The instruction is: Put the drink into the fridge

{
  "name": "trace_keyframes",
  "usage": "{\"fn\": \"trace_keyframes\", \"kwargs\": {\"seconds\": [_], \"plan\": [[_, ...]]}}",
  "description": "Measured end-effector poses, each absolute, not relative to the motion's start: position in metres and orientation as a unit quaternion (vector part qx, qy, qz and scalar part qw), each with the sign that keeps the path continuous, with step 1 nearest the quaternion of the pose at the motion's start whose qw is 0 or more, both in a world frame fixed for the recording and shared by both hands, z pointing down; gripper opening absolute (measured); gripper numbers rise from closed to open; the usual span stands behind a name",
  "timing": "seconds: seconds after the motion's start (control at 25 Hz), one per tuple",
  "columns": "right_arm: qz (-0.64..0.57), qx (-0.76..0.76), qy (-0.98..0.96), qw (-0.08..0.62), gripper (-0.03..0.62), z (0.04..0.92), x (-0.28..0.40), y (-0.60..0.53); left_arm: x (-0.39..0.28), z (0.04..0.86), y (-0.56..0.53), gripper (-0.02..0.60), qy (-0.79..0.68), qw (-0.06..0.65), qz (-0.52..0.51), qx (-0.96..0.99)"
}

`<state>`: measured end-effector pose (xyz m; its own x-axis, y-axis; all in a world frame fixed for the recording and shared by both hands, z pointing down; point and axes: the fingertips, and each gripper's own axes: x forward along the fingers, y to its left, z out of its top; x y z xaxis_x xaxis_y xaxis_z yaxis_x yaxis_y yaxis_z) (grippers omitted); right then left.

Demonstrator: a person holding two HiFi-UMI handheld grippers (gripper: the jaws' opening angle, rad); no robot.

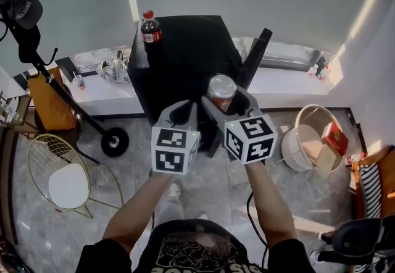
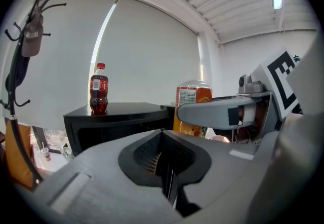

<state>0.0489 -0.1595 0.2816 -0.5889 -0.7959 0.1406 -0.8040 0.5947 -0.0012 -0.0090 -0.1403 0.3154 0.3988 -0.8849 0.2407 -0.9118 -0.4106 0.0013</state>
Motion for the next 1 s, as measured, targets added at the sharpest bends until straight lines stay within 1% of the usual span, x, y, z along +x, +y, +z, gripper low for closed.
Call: {"fn": "trace_keyframes", "kwargs": {"seconds": [0.44, 1.0], "plan": [[0.058, 0.438, -0.895, 0.062, 0.326, 0.342, 0.057, -0.131, -0.009, 0.363, -0.11, 0.005, -0.555, 0.078, 0.113, 0.82], [0.079, 0.451, -0.888, 0.042, 0.325, 0.432, 0.062, -0.154, -0.009, 0.437, -0.142, 0.005, -0.548, 0.089, 0.119, 0.824]]}}
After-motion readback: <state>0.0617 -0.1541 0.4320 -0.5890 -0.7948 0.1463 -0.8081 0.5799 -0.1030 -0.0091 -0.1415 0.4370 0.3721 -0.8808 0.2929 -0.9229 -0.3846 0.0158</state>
